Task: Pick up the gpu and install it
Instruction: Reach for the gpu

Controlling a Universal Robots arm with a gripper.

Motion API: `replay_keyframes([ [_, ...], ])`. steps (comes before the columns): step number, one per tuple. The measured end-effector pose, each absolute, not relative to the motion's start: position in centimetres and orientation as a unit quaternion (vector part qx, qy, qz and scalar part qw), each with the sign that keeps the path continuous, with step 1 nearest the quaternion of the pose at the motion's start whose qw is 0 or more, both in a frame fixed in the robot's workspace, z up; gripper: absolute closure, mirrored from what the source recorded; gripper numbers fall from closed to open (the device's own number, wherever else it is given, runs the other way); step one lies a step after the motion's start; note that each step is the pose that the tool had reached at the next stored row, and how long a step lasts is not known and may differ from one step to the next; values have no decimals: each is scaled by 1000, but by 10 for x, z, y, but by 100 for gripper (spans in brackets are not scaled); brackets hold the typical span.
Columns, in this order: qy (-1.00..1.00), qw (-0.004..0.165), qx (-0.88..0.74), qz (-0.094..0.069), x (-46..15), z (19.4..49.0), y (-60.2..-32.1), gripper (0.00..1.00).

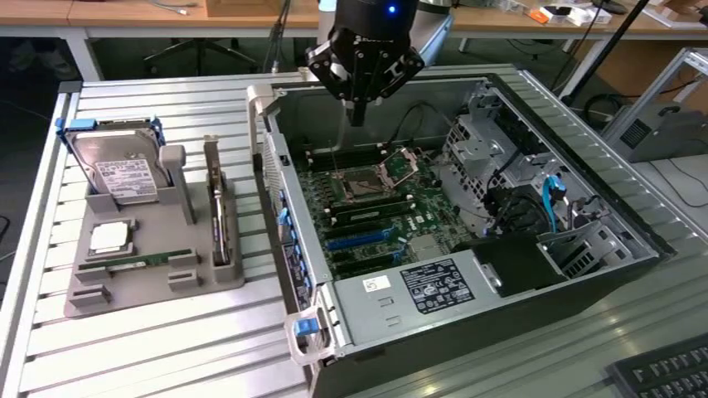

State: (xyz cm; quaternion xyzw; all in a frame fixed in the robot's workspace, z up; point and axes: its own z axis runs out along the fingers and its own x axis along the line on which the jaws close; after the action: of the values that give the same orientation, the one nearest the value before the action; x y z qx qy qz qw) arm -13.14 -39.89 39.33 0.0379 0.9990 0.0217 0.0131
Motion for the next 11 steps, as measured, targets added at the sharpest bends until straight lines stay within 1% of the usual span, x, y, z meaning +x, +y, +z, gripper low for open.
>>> replay_keyframes([
  [11,999,13,38,22,-138,393,-399,89],
])
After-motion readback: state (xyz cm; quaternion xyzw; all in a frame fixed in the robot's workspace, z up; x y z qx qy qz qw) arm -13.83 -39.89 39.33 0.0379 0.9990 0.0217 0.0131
